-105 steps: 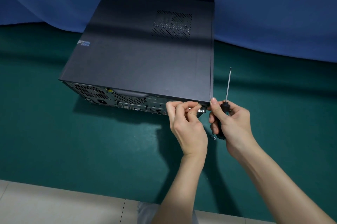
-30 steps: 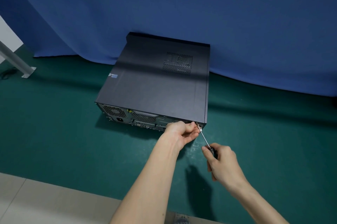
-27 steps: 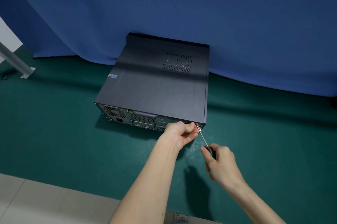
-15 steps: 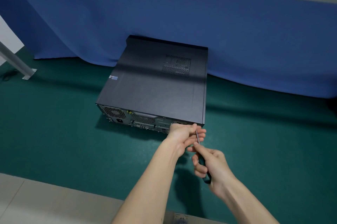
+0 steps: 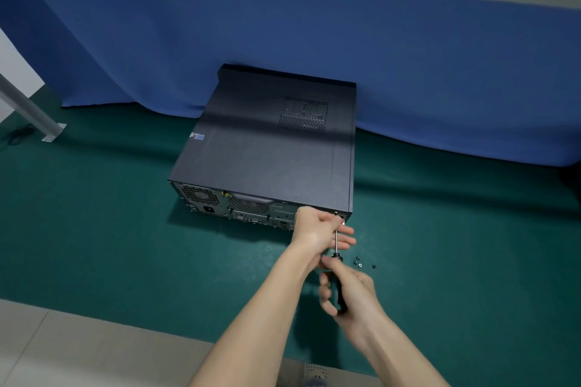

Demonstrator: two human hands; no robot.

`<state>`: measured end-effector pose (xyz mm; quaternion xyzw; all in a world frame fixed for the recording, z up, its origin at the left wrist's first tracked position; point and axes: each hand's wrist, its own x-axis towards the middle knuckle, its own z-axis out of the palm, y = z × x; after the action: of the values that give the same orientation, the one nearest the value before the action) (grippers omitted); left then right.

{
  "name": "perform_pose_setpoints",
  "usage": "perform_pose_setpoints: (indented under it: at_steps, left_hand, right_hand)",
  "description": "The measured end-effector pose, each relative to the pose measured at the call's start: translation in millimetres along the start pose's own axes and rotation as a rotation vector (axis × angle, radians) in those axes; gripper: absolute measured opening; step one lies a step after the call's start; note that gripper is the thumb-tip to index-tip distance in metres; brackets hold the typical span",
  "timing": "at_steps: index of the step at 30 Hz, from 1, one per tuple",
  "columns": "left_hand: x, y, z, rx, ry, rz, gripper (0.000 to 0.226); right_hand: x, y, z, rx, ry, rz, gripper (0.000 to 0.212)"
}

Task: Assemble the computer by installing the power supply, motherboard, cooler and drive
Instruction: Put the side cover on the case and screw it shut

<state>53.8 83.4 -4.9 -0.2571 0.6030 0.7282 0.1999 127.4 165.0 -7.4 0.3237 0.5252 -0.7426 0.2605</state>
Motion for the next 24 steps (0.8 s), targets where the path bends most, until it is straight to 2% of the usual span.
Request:
perform_pose_setpoints:
  at_steps: [3,4,7,9,11,13,15,18,19,21,24]
  left_hand:
    - [3.0,-0.2,6.3,0.084,0.101,0.060,0.020]
    - [2.9,-1.1,5.5,0.065,0.097,0.061,0.020]
    - [0.6,-6.6,-4.0,-0.089,-0.042,-0.015,0.019]
    - [0.3,-6.2,-8.1,-0.097,-0.087,-0.041,0.016]
    - [3.5,-3.4,-6.6,-0.072,-0.033,0.003,0.013]
    - [4.9,-1.2,-3.2,-0.080,0.026,0.040,0.009]
    - [2.0,-2.0,-3.1,-0.119,0.035,0.039,0.014]
    - [0.8,-6.4,-8.7,-0.137,-0.056,-0.019,0.021]
    - [0.7,-5.8,-9.4,-0.123,-0.075,-0.027,0.020]
    - [2.9,-3.3,-8.1,-0.095,-0.043,-0.004,0.016]
    - [2.8,-2.3,-5.9,-0.109,0.008,0.022,0.014]
  right_hand:
    - [1.2,9.9,1.0,-0.311,0.150,-0.169,0.019]
    - [2.1,12.3,1.4,-0.321,0.171,-0.193,0.022]
    - [-1.6,11.1,2.2,-0.007,0.034,-0.059,0.025]
    - [-4.6,7.9,4.3,0.155,-0.041,0.014,0.024]
    - [-2.3,10.7,3.3,0.077,0.054,-0.060,0.027]
    - [2.1,15.8,1.4,-0.176,0.262,-0.254,0.028]
    - [3.4,18.4,1.5,-0.259,0.357,-0.384,0.025]
    - [1.1,17.7,0.0,-0.003,0.226,-0.304,0.022]
    - [-1.2,15.5,0.9,0.018,0.196,-0.259,0.024]
    - [-0.3,15.2,0.9,-0.005,0.215,-0.243,0.020]
    - [3.6,17.3,2.9,-0.136,0.320,-0.352,0.025]
